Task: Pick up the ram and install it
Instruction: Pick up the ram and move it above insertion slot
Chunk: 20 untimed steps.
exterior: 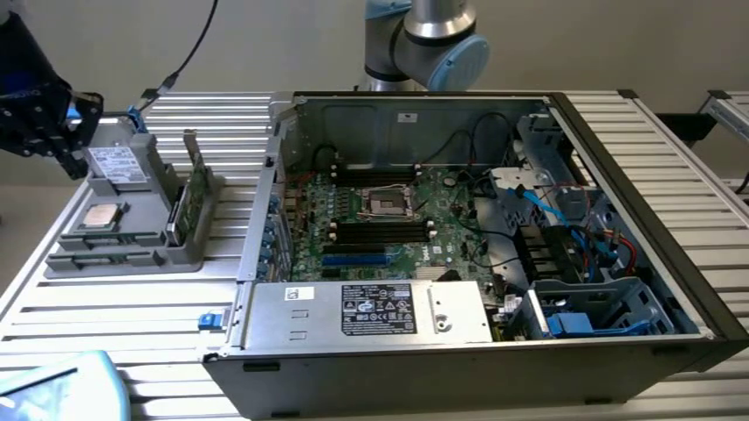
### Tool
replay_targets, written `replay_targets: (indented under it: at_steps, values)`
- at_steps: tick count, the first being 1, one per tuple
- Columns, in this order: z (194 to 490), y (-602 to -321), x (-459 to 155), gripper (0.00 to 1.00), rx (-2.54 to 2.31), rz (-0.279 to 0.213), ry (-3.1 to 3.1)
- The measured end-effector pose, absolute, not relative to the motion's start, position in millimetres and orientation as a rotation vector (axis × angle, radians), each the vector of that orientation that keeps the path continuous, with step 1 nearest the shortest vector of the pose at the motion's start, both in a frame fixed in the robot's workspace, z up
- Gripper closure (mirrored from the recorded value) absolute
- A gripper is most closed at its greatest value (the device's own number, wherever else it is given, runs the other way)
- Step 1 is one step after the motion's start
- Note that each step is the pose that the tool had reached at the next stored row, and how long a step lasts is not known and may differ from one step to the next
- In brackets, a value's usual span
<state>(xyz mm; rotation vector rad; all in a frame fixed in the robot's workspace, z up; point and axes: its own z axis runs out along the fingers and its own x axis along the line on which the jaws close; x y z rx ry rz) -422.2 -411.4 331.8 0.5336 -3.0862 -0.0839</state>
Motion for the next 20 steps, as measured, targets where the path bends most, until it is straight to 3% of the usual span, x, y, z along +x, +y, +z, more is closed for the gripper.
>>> replay_targets:
  at_steps: [20]
  values:
    - [319.2,-411.4,-422.3,0.9,1.083,-0.111,-2.933]
